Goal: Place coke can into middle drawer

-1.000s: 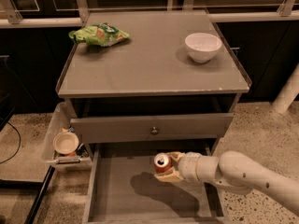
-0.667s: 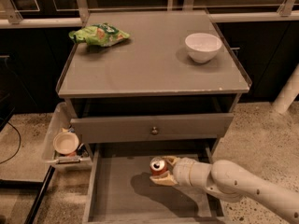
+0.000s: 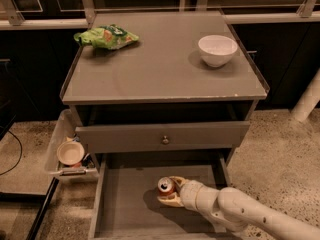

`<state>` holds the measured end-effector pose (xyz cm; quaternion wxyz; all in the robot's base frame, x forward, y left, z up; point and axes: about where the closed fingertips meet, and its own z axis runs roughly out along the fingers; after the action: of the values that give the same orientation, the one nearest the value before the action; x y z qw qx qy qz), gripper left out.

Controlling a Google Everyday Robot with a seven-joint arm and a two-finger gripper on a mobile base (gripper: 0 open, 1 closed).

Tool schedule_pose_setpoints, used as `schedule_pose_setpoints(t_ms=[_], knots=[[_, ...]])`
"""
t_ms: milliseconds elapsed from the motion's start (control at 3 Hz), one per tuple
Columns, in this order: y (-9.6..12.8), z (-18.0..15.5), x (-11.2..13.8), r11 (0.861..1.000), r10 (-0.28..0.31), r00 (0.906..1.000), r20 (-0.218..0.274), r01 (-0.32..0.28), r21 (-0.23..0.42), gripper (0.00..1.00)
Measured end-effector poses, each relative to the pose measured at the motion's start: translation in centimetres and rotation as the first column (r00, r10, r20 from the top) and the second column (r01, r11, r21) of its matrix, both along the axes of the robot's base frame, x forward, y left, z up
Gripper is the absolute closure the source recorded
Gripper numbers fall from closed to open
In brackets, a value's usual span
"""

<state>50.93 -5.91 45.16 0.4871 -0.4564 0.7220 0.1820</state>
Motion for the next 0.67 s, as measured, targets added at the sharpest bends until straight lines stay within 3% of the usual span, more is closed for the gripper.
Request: schedule_pose_setpoints(t_ms=[667], knots=[[-1.5, -5.5, 0.5, 1.0, 0.023, 0.9997, 0.005, -0.023, -0.008, 1.0]])
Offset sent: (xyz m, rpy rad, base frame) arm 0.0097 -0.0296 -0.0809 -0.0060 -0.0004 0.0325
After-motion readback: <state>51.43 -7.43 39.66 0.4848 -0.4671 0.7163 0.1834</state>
